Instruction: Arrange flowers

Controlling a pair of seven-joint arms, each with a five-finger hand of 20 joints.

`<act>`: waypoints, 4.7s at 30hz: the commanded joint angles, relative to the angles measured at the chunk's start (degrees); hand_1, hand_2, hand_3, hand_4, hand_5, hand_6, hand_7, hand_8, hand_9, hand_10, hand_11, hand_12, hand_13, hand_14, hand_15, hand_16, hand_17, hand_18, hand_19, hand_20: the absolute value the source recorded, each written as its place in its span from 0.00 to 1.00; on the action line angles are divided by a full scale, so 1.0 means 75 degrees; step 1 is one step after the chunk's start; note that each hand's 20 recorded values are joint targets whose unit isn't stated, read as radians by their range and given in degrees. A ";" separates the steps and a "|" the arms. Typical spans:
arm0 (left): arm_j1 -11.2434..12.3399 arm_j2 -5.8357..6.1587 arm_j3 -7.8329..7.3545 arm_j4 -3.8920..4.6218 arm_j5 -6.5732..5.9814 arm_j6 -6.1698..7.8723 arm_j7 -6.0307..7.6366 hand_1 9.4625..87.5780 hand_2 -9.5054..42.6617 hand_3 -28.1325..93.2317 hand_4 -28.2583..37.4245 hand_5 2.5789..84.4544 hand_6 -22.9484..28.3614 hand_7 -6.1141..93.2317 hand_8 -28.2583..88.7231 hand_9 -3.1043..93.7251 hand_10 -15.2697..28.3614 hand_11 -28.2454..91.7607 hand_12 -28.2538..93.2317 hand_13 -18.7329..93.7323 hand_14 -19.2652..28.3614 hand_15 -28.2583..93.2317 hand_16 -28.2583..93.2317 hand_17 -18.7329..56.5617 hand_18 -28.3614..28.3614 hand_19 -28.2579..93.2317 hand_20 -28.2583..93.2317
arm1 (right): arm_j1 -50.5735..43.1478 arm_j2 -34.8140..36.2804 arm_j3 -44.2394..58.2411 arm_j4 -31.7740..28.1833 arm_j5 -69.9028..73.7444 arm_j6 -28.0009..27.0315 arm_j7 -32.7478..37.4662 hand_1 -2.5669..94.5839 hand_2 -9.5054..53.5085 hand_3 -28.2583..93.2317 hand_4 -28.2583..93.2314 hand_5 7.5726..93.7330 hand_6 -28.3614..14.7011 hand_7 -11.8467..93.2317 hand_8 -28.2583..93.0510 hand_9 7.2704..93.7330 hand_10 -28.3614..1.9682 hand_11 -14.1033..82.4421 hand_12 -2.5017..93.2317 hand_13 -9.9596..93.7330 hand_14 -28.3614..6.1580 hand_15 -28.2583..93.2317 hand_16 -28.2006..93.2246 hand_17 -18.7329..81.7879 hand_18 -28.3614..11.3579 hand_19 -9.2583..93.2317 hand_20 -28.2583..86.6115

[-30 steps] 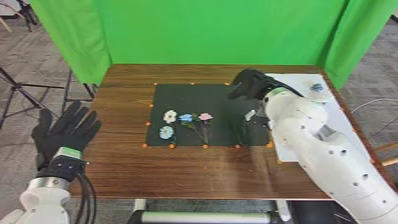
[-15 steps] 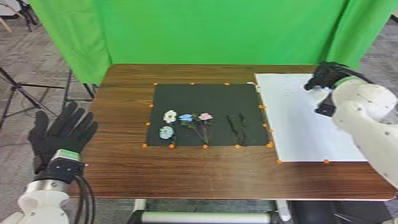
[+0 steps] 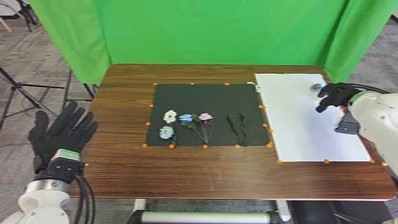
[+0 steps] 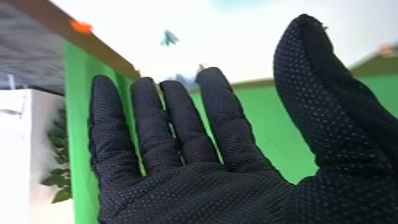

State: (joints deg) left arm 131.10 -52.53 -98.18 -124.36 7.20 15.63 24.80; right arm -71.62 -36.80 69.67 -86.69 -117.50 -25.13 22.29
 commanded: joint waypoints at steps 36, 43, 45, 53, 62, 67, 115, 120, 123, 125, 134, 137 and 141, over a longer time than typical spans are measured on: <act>0.0087 -0.0106 -0.0040 -0.0065 0.0026 -0.0041 -0.0146 0.20 0.41 0.79 0.00 0.39 0.57 0.23 0.15 0.31 0.65 0.41 0.30 0.31 0.68 0.48 0.16 0.20 0.70 0.44 0.30 | 0.1870 -0.0657 -0.2041 0.1465 -0.0130 -0.0094 0.1235 0.43 0.00 0.90 0.00 0.46 0.61 0.37 0.09 0.47 0.45 0.32 0.18 0.54 0.47 0.59 0.33 0.46 0.19 0.82 0.50; 0.0154 -0.0132 -0.0092 -0.0080 0.0006 0.0000 -0.0172 0.20 0.41 0.79 0.00 0.39 0.57 0.23 0.15 0.31 0.65 0.41 0.30 0.31 0.68 0.48 0.16 0.20 0.70 0.44 0.30 | 0.1450 -0.0474 -0.1843 0.1024 -0.0233 0.0849 0.1510 0.37 0.00 0.89 0.00 0.43 0.56 0.33 0.11 0.38 0.39 0.29 0.17 0.48 0.40 0.59 0.32 0.45 0.16 0.82 0.50; 0.0196 -0.0138 -0.0115 -0.0092 -0.0035 -0.0020 -0.0183 0.20 0.42 0.79 0.00 0.39 0.57 0.23 0.15 0.31 0.65 0.41 0.30 0.31 0.68 0.48 0.16 0.20 0.70 0.44 0.30 | 0.1273 -0.0407 -0.1861 0.0876 -0.0428 0.1647 0.1596 0.40 0.00 0.89 0.00 0.46 0.56 0.35 0.11 0.44 0.40 0.32 0.18 0.50 0.41 0.61 0.32 0.46 0.16 0.83 0.50; 0.0159 -0.0173 -0.0146 -0.0040 -0.0008 -0.0057 -0.0351 0.20 0.42 0.79 0.00 0.39 0.58 0.23 0.15 0.31 0.65 0.41 0.30 0.31 0.69 0.49 0.16 0.20 0.70 0.44 0.30 | 0.1093 -0.0317 -0.1795 0.0633 -0.0433 0.2070 0.1973 0.51 0.00 0.90 0.00 0.57 0.59 0.38 0.10 0.60 0.45 0.42 0.22 0.61 0.48 0.64 0.34 0.54 0.22 0.86 0.49; 0.0232 -0.0169 -0.0179 -0.0089 0.0014 -0.0031 -0.0324 0.20 0.42 0.79 0.00 0.39 0.58 0.23 0.15 0.31 0.66 0.41 0.30 0.31 0.69 0.49 0.16 0.20 0.70 0.44 0.30 | 0.0530 -0.0145 -0.1446 -0.0025 -0.0985 0.2751 0.2246 0.44 0.00 0.89 0.00 0.56 0.57 0.35 0.11 0.57 0.39 0.36 0.21 0.56 0.41 0.59 0.34 0.51 0.19 0.85 0.46; 0.0243 -0.0162 -0.0185 -0.0081 -0.0002 -0.0039 -0.0272 0.20 0.42 0.79 0.00 0.39 0.58 0.23 0.15 0.31 0.66 0.41 0.30 0.31 0.69 0.49 0.16 0.20 0.70 0.44 0.30 | 0.0934 -0.0219 -0.1422 0.0037 -0.0447 0.1251 0.2669 0.37 0.00 0.88 0.00 0.48 0.52 0.31 0.12 0.46 0.29 0.32 0.20 0.47 0.31 0.58 0.32 0.48 0.14 0.81 0.45; 0.0265 -0.0164 -0.0472 -0.0048 0.0085 -0.0027 -0.0416 0.20 0.41 0.79 0.00 0.38 0.57 0.22 0.15 0.29 0.65 0.41 0.30 0.29 0.66 0.47 0.16 0.21 0.70 0.43 0.30 | 0.0192 -0.1690 -0.1701 -0.2043 -0.1607 0.2288 0.0382 0.66 0.00 0.83 0.00 0.73 0.65 0.51 0.28 0.88 0.66 0.32 0.53 0.77 0.66 0.60 0.58 0.55 0.19 0.91 0.54; 0.0138 -0.0156 -0.0350 -0.0004 0.0092 -0.0098 -0.0411 0.20 0.41 0.79 0.00 0.38 0.57 0.22 0.15 0.28 0.65 0.41 0.30 0.29 0.66 0.47 0.16 0.21 0.70 0.43 0.30 | 0.0786 -0.2114 -0.2488 -0.1681 -0.1870 0.2252 0.0030 0.65 0.00 0.83 0.00 0.72 0.65 0.51 0.28 0.87 0.66 0.32 0.53 0.77 0.66 0.60 0.58 0.55 0.19 0.91 0.54; 0.0017 -0.0186 -0.0274 0.0027 0.0164 -0.0105 -0.0520 0.20 0.41 0.79 0.00 0.38 0.57 0.22 0.15 0.28 0.65 0.40 0.30 0.29 0.66 0.47 0.16 0.21 0.69 0.43 0.30 | 0.0911 -0.2190 -0.2615 -0.1622 -0.1770 0.1968 0.0162 0.65 0.00 0.83 0.00 0.72 0.66 0.52 0.28 0.87 0.66 0.32 0.53 0.77 0.66 0.60 0.58 0.55 0.19 0.91 0.55; -0.0030 -0.0209 -0.0264 -0.0001 0.0288 0.0112 -0.0647 0.20 0.41 0.79 0.00 0.38 0.57 0.22 0.15 0.28 0.64 0.41 0.30 0.29 0.65 0.47 0.16 0.21 0.69 0.43 0.30 | 0.0899 -0.2223 -0.2656 -0.1579 -0.1826 0.2005 0.0158 0.65 0.00 0.83 0.00 0.72 0.66 0.52 0.28 0.87 0.66 0.32 0.53 0.77 0.66 0.60 0.58 0.55 0.19 0.91 0.55; 0.0046 -0.0216 -0.0335 -0.0011 0.0256 0.0030 -0.0560 0.20 0.42 0.79 0.00 0.38 0.58 0.22 0.15 0.28 0.65 0.41 0.30 0.29 0.66 0.47 0.16 0.21 0.69 0.43 0.30 | 0.0910 -0.2183 -0.2956 -0.1362 -0.1994 0.1810 0.0150 0.64 0.00 0.83 0.00 0.71 0.66 0.52 0.27 0.86 0.65 0.30 0.51 0.76 0.66 0.60 0.57 0.54 0.19 0.91 0.55; 0.0067 -0.0211 -0.0335 -0.0043 0.0184 0.0209 -0.0549 0.20 0.42 0.78 0.00 0.38 0.58 0.22 0.15 0.28 0.65 0.41 0.30 0.28 0.65 0.47 0.16 0.21 0.69 0.43 0.30 | 0.0992 -0.2131 -0.3113 -0.1182 -0.1891 0.2037 -0.0062 0.64 0.00 0.83 0.00 0.71 0.65 0.52 0.26 0.85 0.64 0.28 0.49 0.74 0.66 0.59 0.56 0.54 0.19 0.90 0.55; 0.0067 -0.0179 -0.0313 -0.0072 0.0181 0.0279 -0.0507 0.20 0.43 0.79 0.00 0.38 0.58 0.22 0.15 0.24 0.64 0.40 0.30 0.22 0.62 0.45 0.15 0.20 0.68 0.43 0.30 | 0.1004 -0.2093 -0.3112 -0.1124 -0.1794 0.1787 -0.0056 0.60 0.00 0.82 0.00 0.69 0.64 0.49 0.23 0.82 0.63 0.25 0.44 0.72 0.62 0.57 0.53 0.52 0.19 0.86 0.53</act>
State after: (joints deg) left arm 130.91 -53.74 -100.36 -124.41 8.76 16.21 20.89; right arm -64.56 -53.45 46.87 -96.43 -131.40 -11.02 22.97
